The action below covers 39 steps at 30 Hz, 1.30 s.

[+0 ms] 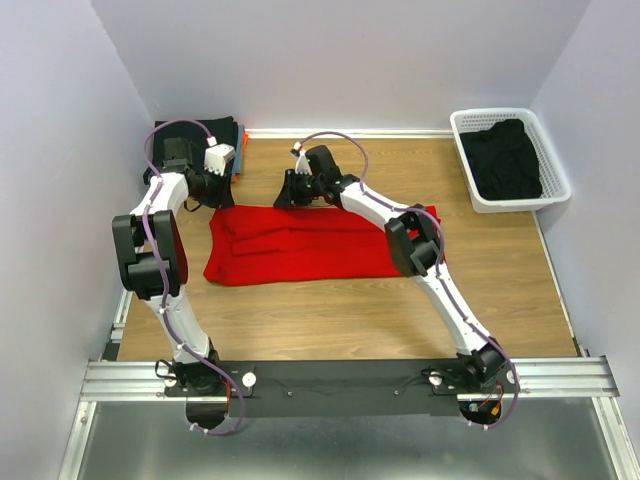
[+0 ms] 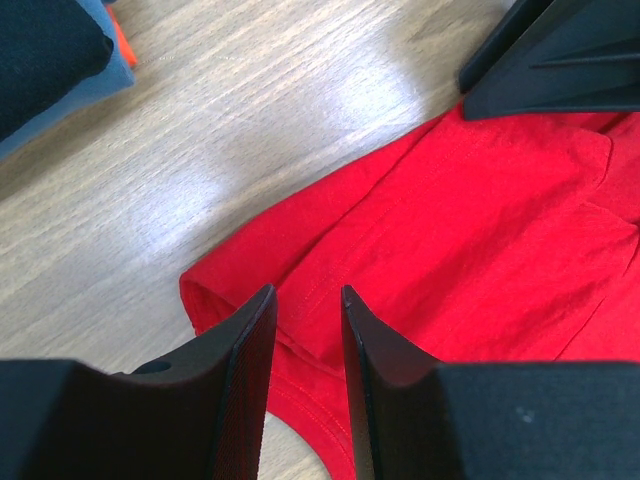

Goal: Fold and stack the t-shirts
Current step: Fold the tshirt

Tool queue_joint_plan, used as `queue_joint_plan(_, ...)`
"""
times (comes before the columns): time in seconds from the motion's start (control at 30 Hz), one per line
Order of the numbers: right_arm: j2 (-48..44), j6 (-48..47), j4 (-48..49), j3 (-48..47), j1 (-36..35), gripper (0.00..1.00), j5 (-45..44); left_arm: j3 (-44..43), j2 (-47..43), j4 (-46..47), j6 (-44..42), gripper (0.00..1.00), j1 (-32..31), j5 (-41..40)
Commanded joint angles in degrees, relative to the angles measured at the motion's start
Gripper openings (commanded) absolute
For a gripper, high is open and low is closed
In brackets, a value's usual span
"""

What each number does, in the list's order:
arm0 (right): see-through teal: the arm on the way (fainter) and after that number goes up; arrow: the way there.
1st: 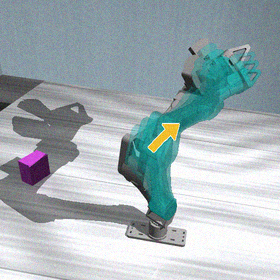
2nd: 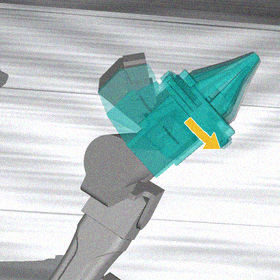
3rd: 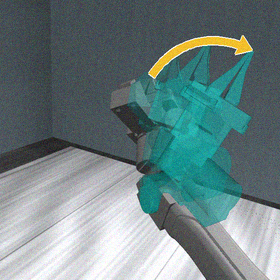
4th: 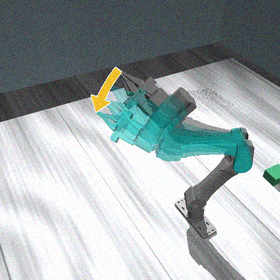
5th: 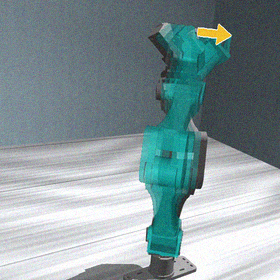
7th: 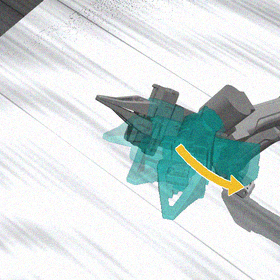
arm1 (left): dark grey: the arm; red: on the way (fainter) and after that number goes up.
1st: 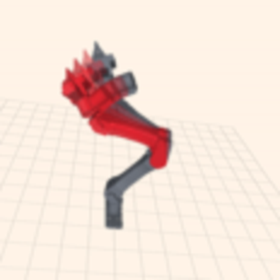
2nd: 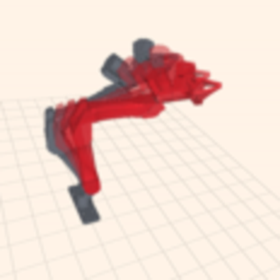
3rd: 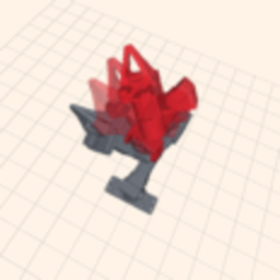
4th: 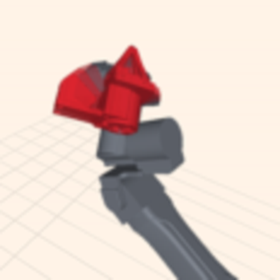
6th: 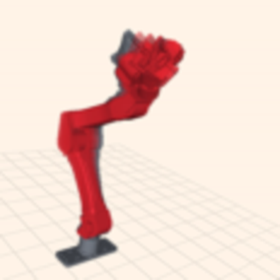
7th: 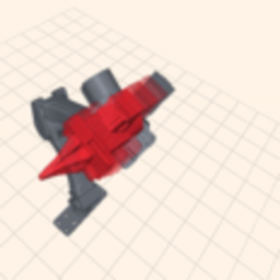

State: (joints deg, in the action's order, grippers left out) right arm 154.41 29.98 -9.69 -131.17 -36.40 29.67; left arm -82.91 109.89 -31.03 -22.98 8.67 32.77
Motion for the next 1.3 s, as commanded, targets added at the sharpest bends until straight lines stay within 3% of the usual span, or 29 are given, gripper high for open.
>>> queue_joint_plan(0.0, -0.07, -0.44, -0.94, 0.57, -0.69, 0.27, 2.58, 0.21, 1.73, -1.31, -0.83, 0.40, 0.21, 2.21)
queue_joint_plan(0.23, -0.42, -0.80, -0.94, -0.05, -0.77, 0.14, 3.90, 1.00, 3.84, -1.32, -1.28, 0.40, 0.12, 0.98)
queue_joint_plan(0.63, -1.04, -1.68, -0.85, 0.48, -0.77, 0.01, 4.96, -0.67, 5.34, 0.70, -0.75, 0.40, -0.05, -3.77)
queue_joint_plan(1.27, -2.36, -2.73, -0.85, 2.15, -0.78, 0.01, 5.84, -2.34, 5.87, 0.97, -0.57, 0.41, -0.14, -6.06)
